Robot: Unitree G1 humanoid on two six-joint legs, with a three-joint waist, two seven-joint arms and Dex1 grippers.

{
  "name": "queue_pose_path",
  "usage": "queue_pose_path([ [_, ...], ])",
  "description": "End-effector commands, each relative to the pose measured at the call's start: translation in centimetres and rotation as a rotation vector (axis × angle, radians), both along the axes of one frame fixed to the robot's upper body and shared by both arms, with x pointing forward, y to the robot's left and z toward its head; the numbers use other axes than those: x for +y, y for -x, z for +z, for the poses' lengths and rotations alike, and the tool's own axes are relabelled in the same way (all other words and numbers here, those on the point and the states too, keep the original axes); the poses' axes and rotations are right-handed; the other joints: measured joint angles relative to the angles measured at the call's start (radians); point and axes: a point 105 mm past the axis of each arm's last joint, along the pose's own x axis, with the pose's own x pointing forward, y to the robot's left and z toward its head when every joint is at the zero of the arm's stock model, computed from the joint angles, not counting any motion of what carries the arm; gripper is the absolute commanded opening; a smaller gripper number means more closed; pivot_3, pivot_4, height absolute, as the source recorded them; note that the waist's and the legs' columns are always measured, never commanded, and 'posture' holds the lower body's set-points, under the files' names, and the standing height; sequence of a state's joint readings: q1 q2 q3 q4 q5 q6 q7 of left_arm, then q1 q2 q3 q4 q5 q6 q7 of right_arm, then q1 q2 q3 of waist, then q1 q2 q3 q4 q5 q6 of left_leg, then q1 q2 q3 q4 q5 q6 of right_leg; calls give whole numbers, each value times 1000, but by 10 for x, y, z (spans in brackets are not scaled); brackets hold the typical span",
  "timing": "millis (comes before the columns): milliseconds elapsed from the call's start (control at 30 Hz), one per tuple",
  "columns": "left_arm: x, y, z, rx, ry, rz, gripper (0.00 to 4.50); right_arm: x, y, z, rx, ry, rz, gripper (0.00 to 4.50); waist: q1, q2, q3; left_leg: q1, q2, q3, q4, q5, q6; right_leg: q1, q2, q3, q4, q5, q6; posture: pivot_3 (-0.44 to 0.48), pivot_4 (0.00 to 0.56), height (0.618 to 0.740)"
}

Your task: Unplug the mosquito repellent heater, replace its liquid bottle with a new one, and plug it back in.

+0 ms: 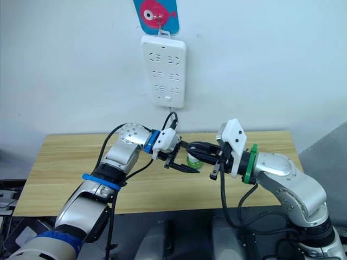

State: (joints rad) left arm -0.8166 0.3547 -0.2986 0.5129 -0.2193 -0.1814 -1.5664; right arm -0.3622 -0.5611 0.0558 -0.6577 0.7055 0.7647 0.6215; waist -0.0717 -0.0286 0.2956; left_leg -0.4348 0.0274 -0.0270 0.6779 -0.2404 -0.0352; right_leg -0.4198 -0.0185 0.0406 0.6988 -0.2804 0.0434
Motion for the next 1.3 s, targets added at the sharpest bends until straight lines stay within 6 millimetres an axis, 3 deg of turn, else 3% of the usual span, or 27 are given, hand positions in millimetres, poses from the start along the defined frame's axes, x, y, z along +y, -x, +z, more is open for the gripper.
queue_pose_path([
  [33, 3, -1, 4, -29, 7, 9, 2251, 3, 8, 40, -129, -94, 23, 169, 0, 0, 0, 0, 0, 0, 0, 0, 0, 0, 0, 0, 0, 0, 0, -96, 249, 740],
  [133, 11, -2, -2, -14, -2, 45, 2251, -11, -7, 71, -176, -198, -99, 169, -3, 0, 0, 0, 0, -1, 0, 0, 0, 0, 0, 1, 0, 0, 0, -96, 249, 740],
  [233, 20, 0, -12, 11, -14, 78, 2251, -36, -29, 74, -209, -214, -303, 169, -3, 0, 0, 0, 1, -2, -1, 0, 0, 0, 0, 0, 0, 0, 0, -98, 252, 740],
  [300, 25, 2, -17, 22, -23, 90, 2251, -53, -45, 51, -221, -128, -450, 169, -1, 0, 0, 0, 0, -1, -2, 0, 0, 0, 0, -1, 0, 0, 0, -104, 253, 740],
  [433, 27, 5, -18, 35, -23, 97, 2251, -79, -69, -16, -167, -12, -642, 169, 13, 0, 0, 0, -1, 1, -2, -1, 1, 0, -1, -1, -1, 0, 0, -104, 258, 740],
  [667, 26, 5, -17, 38, -26, 107, 2251, -75, -91, -98, -54, 22, -707, 169, 5, 1, 0, 1, 0, 2, -1, 0, 1, 0, 1, 2, 1, 0, 0, -94, 258, 740],
  [1000, 28, 6, -9, 57, -10, 128, 2251, -86, -120, -139, -91, 48, -785, 169, 9, 1, 0, 1, 1, 2, -1, 0, 1, 0, 0, 2, 0, 0, 0, -63, 278, 740],
  [1300, 31, 10, -10, 59, -23, 129, 2251, -86, -124, -159, -11, 21, -809, 169, 13, 1, 0, 1, 1, 2, -1, 0, 1, 0, 0, 2, 0, 0, 0, -49, 289, 740],
])
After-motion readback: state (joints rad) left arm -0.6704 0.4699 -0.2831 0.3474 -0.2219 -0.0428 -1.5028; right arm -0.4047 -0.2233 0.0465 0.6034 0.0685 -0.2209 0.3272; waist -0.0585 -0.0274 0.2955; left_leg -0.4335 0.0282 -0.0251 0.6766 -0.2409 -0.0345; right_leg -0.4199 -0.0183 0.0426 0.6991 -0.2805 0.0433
